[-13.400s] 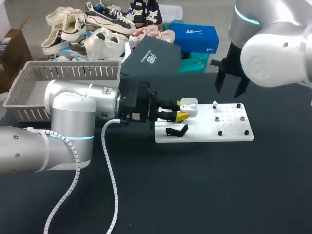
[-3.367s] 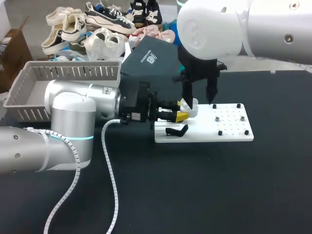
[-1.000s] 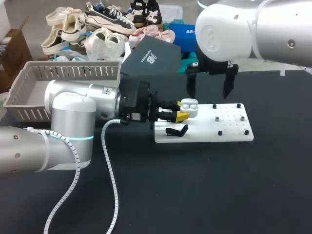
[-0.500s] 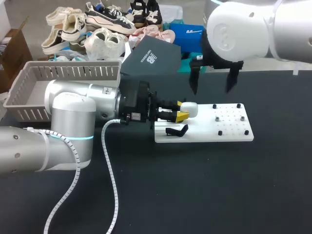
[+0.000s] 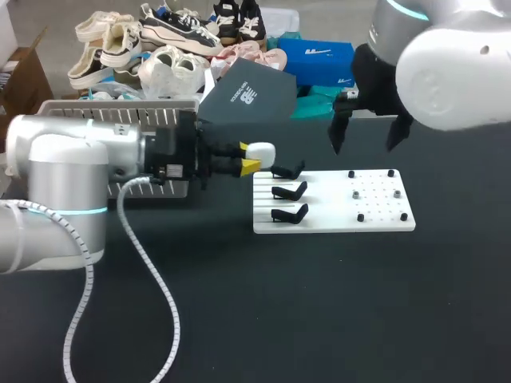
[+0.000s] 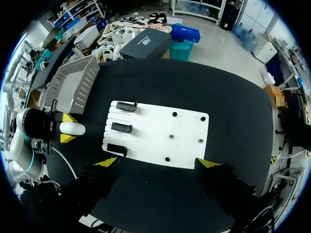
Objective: Pick up each earbud case from the left stands, insert the matching earbuds, close the lid, and place the case in the box.
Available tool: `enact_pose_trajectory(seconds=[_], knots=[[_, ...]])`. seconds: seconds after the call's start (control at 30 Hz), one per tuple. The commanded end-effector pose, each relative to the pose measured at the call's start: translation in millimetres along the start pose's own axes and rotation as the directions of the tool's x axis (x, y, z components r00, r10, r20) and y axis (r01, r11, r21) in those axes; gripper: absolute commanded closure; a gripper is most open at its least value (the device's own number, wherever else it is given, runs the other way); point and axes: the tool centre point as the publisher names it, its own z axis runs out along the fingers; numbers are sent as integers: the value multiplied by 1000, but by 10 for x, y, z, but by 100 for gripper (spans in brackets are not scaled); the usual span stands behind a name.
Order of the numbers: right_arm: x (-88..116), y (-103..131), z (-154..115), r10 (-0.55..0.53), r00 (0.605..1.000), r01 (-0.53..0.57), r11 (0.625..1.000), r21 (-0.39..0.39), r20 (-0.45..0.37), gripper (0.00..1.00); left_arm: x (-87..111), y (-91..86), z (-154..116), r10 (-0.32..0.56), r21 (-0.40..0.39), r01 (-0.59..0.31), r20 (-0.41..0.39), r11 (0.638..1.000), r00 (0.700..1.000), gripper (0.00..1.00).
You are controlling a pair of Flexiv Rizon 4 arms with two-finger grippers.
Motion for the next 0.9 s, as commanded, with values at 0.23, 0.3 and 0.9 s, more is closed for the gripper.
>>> enact_pose_trajectory(seconds=[0.23, 0.3, 0.9], knots=[[81, -10, -11, 2, 991, -2, 1000, 1, 137, 0, 96, 7, -919, -116, -370, 71, -102, 926, 988, 100], [81, -10, -11, 2, 991, -2, 1000, 1, 137, 0, 164, 107, -1110, -148, -421, 72, -150, 904, 978, 100], [81, -10, -11, 2, 991, -2, 1000, 1, 137, 0, 463, 918, -1800, -297, -577, 96, -264, 811, 918, 100]])
